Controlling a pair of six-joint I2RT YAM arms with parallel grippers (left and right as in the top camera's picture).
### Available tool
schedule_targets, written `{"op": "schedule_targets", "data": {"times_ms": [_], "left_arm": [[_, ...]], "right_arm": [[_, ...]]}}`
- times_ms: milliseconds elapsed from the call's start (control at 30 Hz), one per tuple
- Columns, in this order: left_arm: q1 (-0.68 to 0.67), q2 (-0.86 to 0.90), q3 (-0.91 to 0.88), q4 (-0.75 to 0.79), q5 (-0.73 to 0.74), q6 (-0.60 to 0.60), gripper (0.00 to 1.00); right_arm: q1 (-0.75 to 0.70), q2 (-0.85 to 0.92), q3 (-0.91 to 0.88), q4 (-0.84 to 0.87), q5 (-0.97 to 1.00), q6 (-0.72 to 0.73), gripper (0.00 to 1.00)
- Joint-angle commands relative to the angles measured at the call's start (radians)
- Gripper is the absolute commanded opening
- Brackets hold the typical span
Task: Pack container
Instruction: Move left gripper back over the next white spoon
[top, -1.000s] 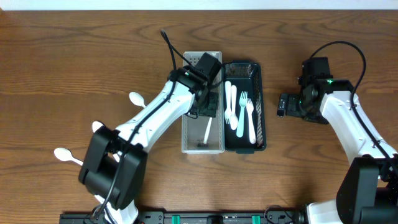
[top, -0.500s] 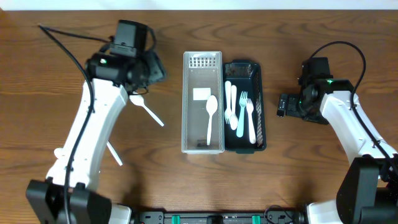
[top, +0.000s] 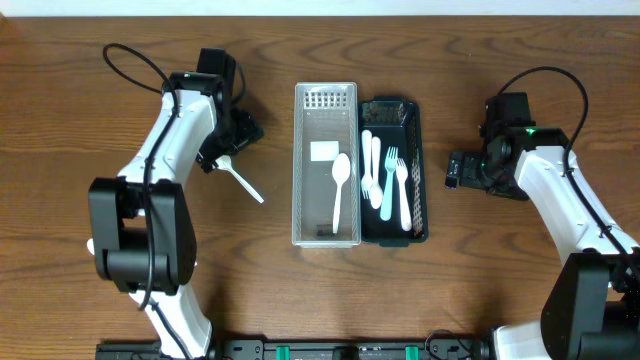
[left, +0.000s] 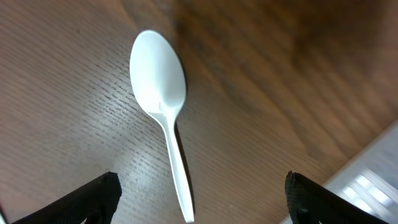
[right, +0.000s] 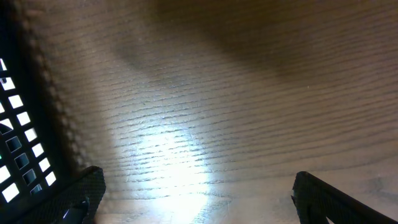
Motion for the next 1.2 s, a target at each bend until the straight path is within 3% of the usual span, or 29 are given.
{"op": "schedule_targets", "data": {"times_ms": [0,467,1167], "left_arm": [[0.028,0.047,-0.011,-0.012,0.045,-0.013,0.88],[0.039,0.148,-0.020,-0.003,0.082,0.060,0.88],[0.039,0.151,-0.104,0.070,0.133,0.085,0.87]], "right_arm": [[-0.005,0.002,-0.003,0.000,-0.003,0.002,0.99],[-0.005,0.002,-0.003,0.000,-0.003,0.002,0.99],[-0.005,0.002,-0.003,0.000,-0.003,0.002,0.99]]}}
